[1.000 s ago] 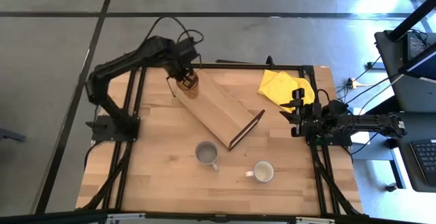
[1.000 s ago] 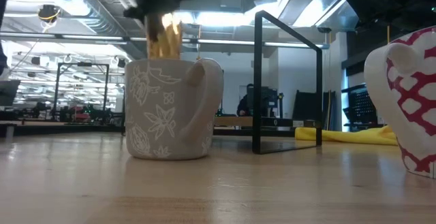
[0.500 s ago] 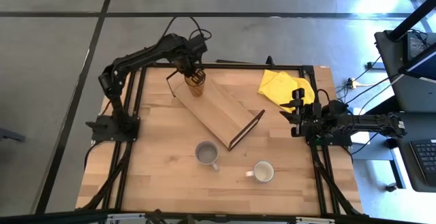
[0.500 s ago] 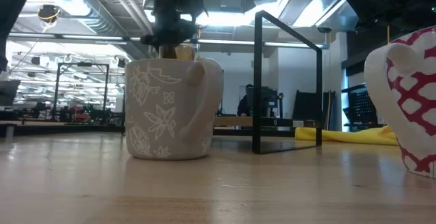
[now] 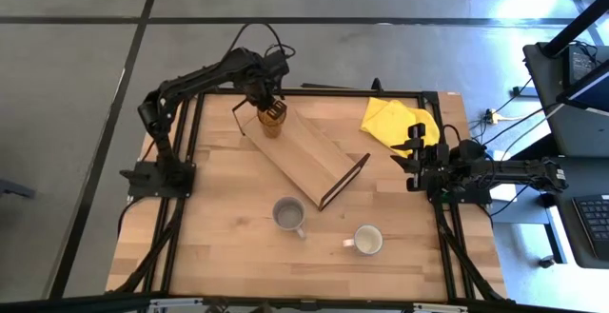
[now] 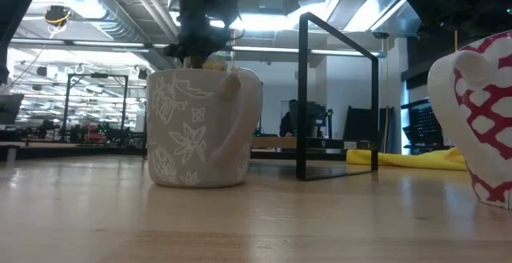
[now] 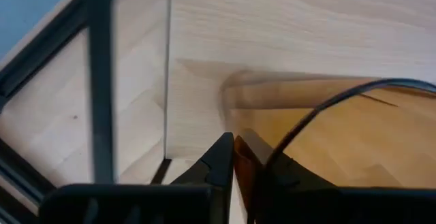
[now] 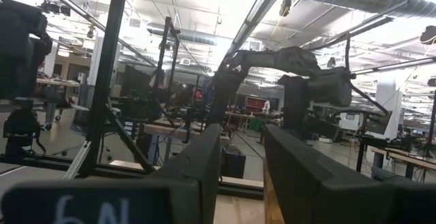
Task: Stack small to large cups/mugs on shelf
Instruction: Put the yellow cup on the shelf
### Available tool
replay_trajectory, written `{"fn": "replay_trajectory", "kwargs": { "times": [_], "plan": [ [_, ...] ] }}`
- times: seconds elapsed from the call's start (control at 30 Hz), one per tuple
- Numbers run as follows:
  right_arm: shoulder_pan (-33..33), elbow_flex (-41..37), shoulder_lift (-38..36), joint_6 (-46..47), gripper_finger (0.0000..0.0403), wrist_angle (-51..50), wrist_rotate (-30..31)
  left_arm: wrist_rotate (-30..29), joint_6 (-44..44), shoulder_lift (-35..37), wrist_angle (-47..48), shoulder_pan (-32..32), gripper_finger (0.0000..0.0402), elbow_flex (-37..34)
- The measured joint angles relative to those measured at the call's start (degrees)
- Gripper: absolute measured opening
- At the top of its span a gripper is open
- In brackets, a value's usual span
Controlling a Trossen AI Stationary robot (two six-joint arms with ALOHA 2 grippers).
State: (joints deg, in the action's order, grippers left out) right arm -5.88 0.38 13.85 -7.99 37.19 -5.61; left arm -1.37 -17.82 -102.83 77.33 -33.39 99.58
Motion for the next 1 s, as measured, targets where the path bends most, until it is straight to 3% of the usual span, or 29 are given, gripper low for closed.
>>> {"fn": "replay_trajectory", "kwargs": {
  "times": [0.63, 1.0],
  "plan": [
    [-0.01, 0.0, 0.0, 0.0, 0.0117, 0.0, 0.0, -0.75, 0.02, 0.53, -2.39, 1.82, 0.0032, -0.1],
    [0.0, 0.0, 0.02, 0.0, 0.0117, -0.11, 0.0, -1.12, -3.12, 12.06, -3.47, 5.09, 0.0032, -0.12]
  ]
}}
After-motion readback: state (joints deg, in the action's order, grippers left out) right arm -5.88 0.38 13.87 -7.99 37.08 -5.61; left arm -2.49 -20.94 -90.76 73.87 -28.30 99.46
